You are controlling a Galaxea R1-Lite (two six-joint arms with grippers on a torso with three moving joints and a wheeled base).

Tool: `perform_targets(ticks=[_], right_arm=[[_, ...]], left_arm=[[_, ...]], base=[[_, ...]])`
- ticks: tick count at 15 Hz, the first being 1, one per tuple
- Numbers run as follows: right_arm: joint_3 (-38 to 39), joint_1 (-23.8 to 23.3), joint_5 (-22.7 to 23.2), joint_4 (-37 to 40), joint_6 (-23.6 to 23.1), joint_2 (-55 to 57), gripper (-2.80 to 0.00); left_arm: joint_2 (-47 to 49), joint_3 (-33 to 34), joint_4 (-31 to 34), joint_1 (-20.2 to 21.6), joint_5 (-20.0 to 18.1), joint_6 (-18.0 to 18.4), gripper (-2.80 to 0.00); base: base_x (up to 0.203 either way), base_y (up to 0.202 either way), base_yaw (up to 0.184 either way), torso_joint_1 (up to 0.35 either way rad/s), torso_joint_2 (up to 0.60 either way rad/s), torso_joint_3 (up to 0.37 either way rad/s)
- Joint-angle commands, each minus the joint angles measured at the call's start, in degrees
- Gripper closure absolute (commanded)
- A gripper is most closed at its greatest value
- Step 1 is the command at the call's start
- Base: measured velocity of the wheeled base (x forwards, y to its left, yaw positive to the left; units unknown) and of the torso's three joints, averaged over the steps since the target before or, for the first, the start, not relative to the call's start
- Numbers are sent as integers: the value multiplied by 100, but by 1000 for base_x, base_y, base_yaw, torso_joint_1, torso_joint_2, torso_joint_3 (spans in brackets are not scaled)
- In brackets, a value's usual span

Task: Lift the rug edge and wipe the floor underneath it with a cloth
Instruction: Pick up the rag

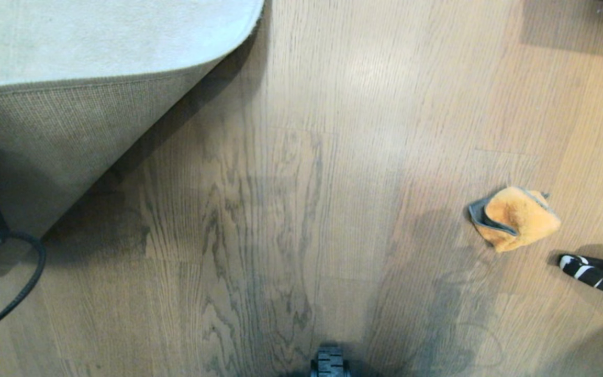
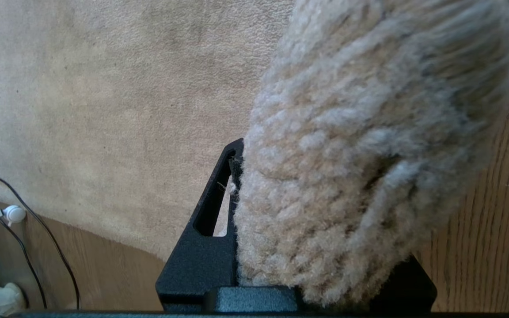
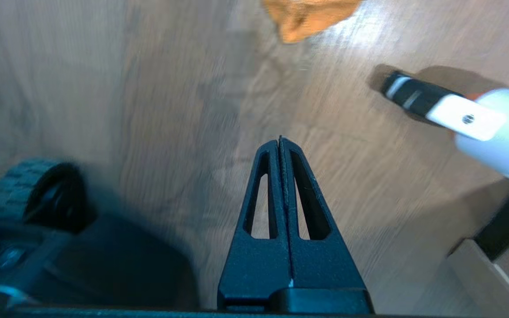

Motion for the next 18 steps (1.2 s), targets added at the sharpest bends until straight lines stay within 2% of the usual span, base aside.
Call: perform_targets(ticks=[1,3,5,8,11,15,17,18], right_arm=[[-241,86,124,-16,-17,1026,0],[-320,130,304,-128,-32,1731,0],[-242,142,688,-420,-34,2189,0],[-249,138,771,-899,-31,2913,0],[-378,135,778,-1819,-13,4104,0],[-661,112,780,-3460,16,5935,0],[-800,85,780,-3903,43,6294,0],[-808,63,780,-3918,53,6320,-280]], left_arm=[[50,2,-28,7,15,12,0],[52,2,-28,56,12,12,0],[58,2,-36,57,12,12,0],[67,10,-54,73,12,21,0],[67,24,-54,128,12,21,0],[67,28,-54,128,12,21,0],[83,37,-45,128,12,21,0],[94,37,-36,128,12,21,0]], base=[[0,0,0,0,0,0],[0,0,0,0,0,0],[0,0,0,0,0,0],[0,0,0,0,0,0],[0,0,0,0,0,0],[0,0,0,0,0,0],[0,0,0,0,0,0],[0,0,0,0,0,0]])
